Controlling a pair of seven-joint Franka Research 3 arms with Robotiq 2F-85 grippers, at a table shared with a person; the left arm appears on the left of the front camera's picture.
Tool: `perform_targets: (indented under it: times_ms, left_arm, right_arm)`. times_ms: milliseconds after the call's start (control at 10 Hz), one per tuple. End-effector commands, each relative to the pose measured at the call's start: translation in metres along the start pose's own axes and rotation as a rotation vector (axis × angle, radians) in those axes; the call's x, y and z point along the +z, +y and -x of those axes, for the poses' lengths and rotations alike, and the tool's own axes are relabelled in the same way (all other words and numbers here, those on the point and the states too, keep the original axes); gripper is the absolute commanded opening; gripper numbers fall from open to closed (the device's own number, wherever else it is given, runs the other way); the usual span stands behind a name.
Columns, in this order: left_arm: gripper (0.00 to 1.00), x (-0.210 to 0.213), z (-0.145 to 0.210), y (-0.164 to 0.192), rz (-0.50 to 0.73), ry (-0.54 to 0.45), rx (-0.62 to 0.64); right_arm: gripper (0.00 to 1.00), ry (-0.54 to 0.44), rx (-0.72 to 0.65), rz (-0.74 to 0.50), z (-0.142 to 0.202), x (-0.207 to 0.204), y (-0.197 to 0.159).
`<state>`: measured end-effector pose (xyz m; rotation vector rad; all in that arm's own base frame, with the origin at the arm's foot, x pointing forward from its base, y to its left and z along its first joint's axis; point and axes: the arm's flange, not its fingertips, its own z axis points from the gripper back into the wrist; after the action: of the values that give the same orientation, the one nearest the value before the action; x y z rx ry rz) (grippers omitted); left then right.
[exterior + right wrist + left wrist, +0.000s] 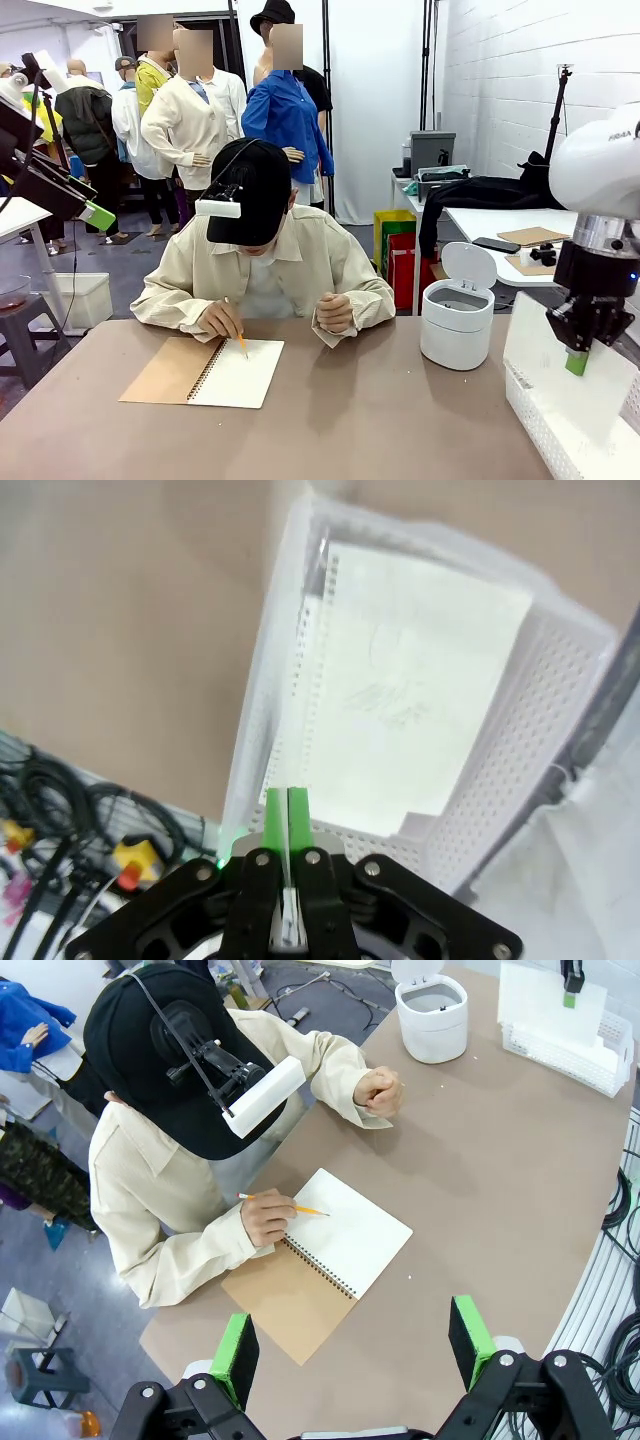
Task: Sort the paper based on its condition.
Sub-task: If a person hands you a paper, place it in the Organizing basket , and if it's crumpled, put it in the Trash can.
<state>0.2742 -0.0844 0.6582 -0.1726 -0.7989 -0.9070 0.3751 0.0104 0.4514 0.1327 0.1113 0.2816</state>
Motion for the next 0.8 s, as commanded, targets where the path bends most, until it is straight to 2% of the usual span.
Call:
perform_targets:
  times_ms: [0, 300, 700]
  left_arm:
    - [1.00, 0.000, 0.000, 0.001, -0.001, 0.000, 0.001]
    - [1.00, 0.000, 0.000, 0.001, -0.001, 0.000, 0.001]
    - [1.00, 0.000, 0.000, 0.001, -0.001, 0.000, 0.001]
  right_arm:
    - [0.00, 0.006, -0.023, 0.036, 0.029, -0.013, 0.000]
    - [0.00, 0.026, -0.048, -0.020, 0.039, -0.040, -0.001]
    - [0.00, -0.024, -0.018, -0.061, 0.019, -0.065, 0.001]
